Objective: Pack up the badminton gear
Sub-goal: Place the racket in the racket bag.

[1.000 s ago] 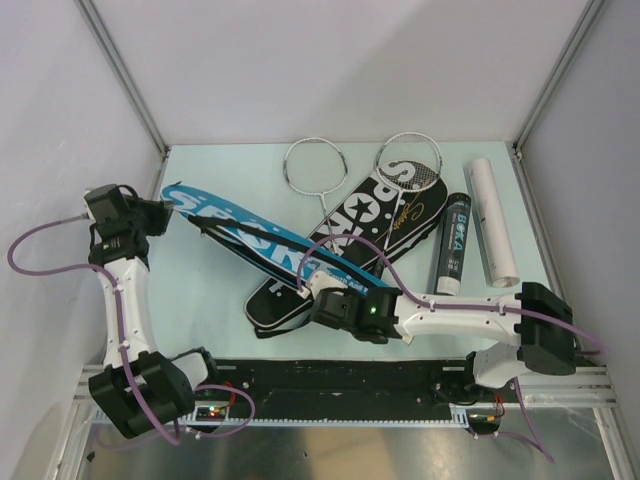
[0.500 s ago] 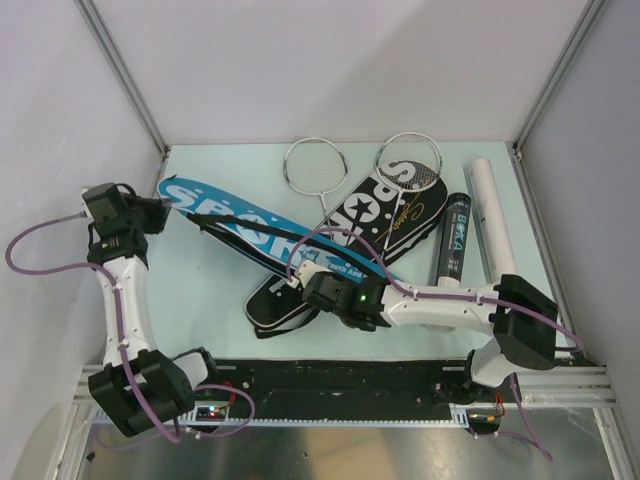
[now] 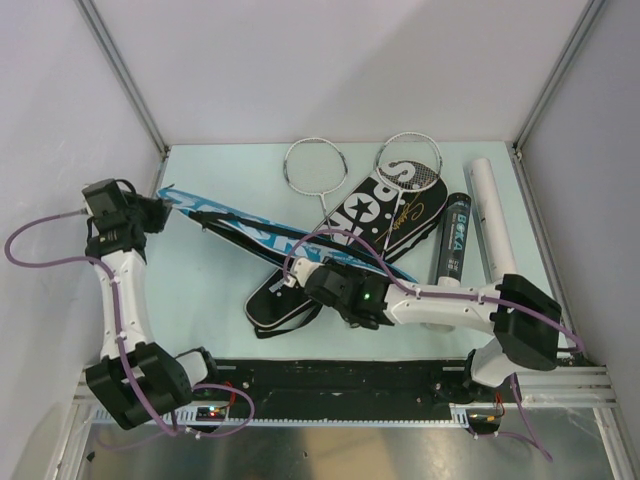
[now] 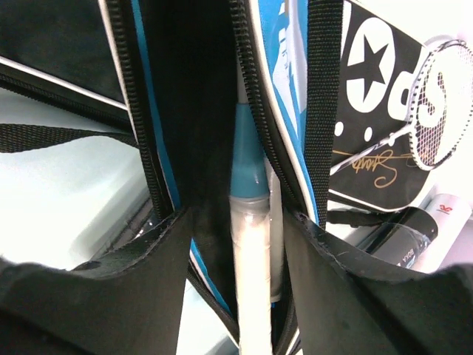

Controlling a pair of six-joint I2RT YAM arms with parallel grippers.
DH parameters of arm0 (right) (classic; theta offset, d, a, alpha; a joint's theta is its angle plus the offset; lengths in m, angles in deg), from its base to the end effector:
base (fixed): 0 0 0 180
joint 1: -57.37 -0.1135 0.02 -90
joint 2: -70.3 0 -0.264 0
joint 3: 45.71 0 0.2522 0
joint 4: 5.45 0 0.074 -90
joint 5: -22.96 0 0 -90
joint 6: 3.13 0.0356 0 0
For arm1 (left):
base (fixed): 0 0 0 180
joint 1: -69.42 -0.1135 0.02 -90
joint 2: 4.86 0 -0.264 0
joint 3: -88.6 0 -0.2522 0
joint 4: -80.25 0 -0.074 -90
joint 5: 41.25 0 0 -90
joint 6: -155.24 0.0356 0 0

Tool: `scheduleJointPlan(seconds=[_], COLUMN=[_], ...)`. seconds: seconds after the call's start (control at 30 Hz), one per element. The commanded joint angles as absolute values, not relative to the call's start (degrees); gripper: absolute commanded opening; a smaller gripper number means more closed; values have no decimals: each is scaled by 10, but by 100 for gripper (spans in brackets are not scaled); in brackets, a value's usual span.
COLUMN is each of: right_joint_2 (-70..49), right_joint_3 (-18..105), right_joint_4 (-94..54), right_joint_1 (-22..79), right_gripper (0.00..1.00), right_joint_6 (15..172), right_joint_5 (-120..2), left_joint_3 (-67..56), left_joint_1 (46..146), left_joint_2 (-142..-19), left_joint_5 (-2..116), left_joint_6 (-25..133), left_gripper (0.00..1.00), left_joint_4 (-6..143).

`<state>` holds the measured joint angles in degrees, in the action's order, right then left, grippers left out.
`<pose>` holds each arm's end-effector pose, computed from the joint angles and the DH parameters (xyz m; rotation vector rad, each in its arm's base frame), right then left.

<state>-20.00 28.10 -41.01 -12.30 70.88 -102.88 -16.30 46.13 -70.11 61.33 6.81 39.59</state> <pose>0.1330 0.2989 0.2248 -1.3571 1.8351 -0.3024 0.2339 0.0923 0.3407 -1.3032 1.7121 -0.5938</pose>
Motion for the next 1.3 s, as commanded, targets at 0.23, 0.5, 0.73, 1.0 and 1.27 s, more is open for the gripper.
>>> scheduleJointPlan(seconds=[0.23, 0.5, 0.73, 1.0, 1.27], right_joint_2=[-129, -92, -83, -115, -146], right_joint_3=[280, 281, 276, 266, 266], right_joint_4=[-495, -590, -604, -582, -564], right_joint_1=[-102, -82, -17, 70, 98], right_gripper=[59, 54, 57, 52, 43], right_joint_6=[724, 768, 771, 738, 746], right_joint_5=[-982, -966, -914, -834, -822], left_joint_3=[-128, -124, -122, -116, -116], left_joint_1=[463, 464, 463, 463, 464], left_joint_2=[-706, -707, -703, -706, -708], left_joint_5=[609, 599, 589, 589, 591], left_joint_6=[85, 61, 53, 50, 46], left_gripper=[0, 0, 0, 0, 0], left_joint_4=[397, 385, 377, 373, 372])
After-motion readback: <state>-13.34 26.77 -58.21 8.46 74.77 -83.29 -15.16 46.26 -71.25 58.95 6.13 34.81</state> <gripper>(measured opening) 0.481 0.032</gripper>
